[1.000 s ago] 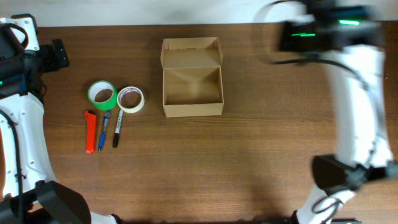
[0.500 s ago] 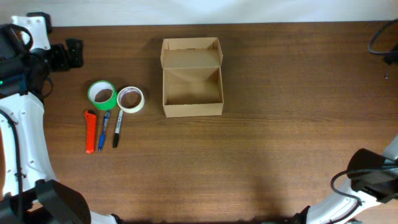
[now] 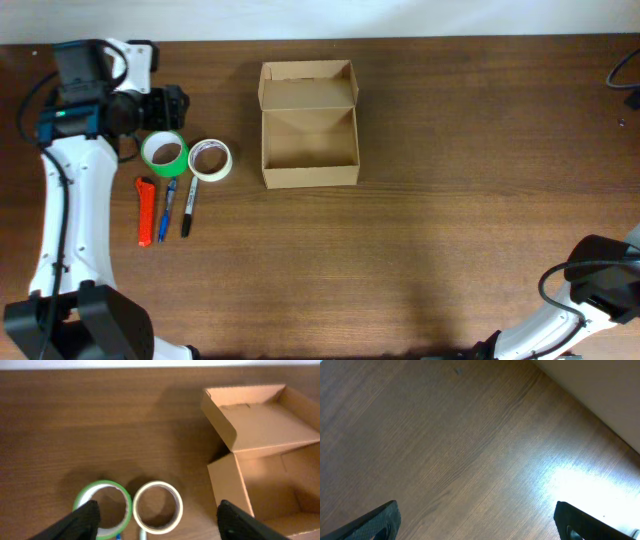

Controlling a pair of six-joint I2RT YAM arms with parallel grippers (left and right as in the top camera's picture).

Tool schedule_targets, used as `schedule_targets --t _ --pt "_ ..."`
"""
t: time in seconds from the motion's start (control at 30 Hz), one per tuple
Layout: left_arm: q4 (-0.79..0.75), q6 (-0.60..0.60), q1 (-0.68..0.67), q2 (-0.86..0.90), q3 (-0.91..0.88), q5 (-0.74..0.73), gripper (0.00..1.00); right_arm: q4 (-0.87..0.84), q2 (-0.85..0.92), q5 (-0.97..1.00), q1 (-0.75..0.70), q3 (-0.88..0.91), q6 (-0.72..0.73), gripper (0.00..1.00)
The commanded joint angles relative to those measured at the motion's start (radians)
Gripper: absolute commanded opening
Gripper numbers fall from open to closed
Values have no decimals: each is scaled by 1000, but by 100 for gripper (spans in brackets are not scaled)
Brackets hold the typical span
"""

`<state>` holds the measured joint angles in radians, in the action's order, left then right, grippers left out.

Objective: Pack container
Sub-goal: 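Lower the left gripper onto the green tape roll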

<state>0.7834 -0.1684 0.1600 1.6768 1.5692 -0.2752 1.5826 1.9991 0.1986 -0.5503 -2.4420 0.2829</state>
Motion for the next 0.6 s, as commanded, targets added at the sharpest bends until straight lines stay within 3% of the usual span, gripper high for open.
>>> schedule_targets --t 0.0,0.3,0.4,0.57 --pt "29 -5 -28 18 24 122 59 0 5 12 0 5 -6 99" --pt "139 -2 -4 116 25 299 55 0 5 12 0 5 -6 99" --pt "186 0 28 164 39 306 47 0 5 12 0 5 -6 99" --pt "293 97 79 259 126 305 47 0 5 12 0 5 -6 99"
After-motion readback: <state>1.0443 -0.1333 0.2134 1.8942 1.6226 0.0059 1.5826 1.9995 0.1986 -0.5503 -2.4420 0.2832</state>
